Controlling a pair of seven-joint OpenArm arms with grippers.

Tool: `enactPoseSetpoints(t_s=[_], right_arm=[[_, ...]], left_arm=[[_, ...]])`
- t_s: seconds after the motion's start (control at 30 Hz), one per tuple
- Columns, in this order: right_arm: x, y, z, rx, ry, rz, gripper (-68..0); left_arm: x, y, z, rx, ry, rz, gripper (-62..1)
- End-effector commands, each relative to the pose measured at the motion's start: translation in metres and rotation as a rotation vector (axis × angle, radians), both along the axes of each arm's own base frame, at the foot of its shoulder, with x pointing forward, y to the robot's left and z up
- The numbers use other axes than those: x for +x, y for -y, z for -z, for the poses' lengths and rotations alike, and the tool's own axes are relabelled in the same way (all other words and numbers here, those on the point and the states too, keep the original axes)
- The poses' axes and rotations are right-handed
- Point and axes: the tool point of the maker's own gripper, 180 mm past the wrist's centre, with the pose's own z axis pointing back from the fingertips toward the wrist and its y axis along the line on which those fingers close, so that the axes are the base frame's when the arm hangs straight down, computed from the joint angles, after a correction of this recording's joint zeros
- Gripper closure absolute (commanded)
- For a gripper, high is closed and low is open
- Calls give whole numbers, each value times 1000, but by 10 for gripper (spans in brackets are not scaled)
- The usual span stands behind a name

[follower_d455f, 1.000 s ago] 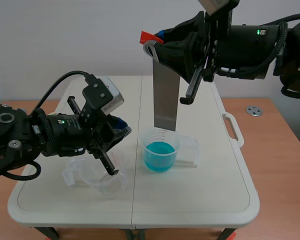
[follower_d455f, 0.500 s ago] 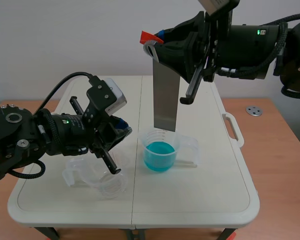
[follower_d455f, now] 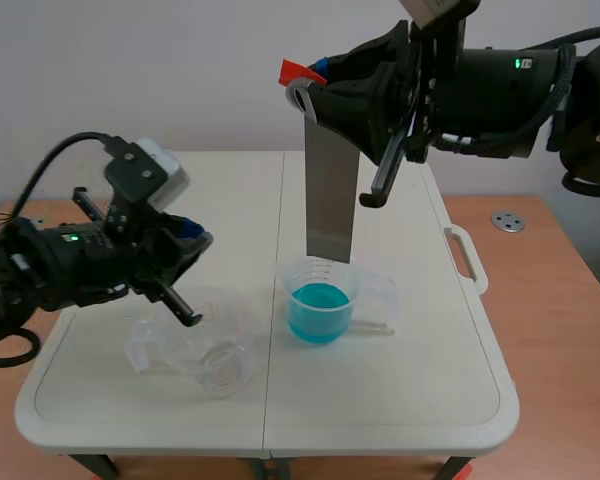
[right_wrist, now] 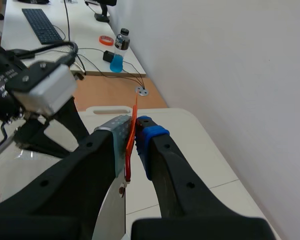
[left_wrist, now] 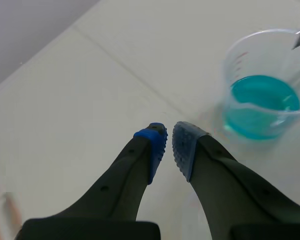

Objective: Hold the metal plate by the orange handle, dip it into the blue solution, take it out and point at it, then put the plate back in the beaker on the left.
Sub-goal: 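Raise the plate and point at it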

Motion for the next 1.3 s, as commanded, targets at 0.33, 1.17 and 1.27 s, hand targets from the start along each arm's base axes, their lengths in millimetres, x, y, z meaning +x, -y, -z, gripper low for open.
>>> enactPoseSetpoints(t_s=[0.33,1.17,1.27], right_arm=[[0,-1,-25,62,54,-21,-13],[-19,-61,-60,147,83,-192,-13],[-26,-71,-56,148,72,-220,-13]], left_arm=[[-38,-198,-33,297,84,-369,-92],[-263,-264,103,412,-594,-340,-92],[-284,-238,122,376,-653,-299,-92]])
